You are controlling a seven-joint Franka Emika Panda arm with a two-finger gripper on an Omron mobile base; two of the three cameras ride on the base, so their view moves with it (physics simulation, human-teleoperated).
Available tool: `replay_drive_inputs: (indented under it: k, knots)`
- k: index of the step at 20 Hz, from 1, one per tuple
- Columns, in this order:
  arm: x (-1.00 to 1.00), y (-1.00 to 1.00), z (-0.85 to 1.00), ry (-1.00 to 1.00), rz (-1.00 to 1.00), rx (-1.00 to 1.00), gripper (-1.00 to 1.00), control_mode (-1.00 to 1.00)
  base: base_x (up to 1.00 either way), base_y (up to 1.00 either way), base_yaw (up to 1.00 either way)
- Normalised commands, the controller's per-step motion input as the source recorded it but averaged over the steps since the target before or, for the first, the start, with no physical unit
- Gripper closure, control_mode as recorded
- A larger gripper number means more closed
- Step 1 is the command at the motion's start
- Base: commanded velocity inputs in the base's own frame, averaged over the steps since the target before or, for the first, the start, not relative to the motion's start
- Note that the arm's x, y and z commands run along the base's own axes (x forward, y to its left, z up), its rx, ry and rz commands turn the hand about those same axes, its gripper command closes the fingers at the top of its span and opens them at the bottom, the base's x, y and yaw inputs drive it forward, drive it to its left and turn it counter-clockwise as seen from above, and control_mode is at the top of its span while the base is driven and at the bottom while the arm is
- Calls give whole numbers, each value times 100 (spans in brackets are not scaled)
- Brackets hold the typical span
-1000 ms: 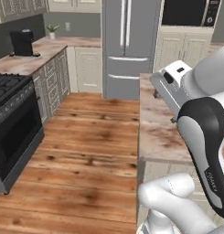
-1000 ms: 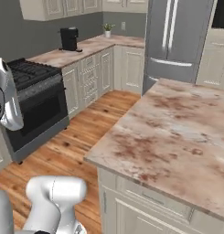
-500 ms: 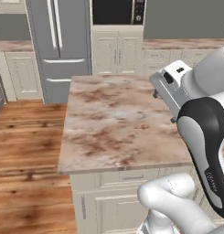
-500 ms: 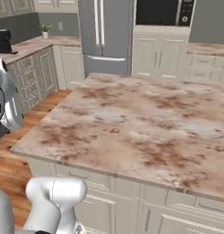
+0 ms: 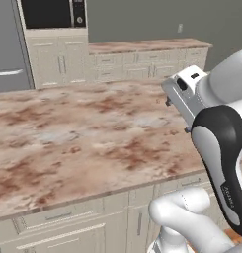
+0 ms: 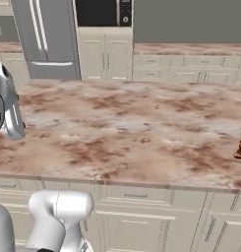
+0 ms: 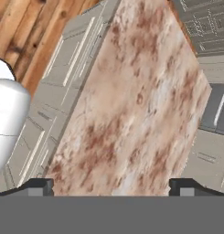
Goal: Pick the candle and jar from the dining table and place them in the open cabinet. Close the cabinet after placing the objects.
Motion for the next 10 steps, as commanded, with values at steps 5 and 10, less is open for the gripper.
replay_drive_inputs:
  k: [5, 10]
  knots:
    - [0, 0, 0, 0, 0, 0, -100, 100, 56, -100, -17]
    - [0, 0, 0, 0, 0, 0, -100, 100, 72, -100, 2]
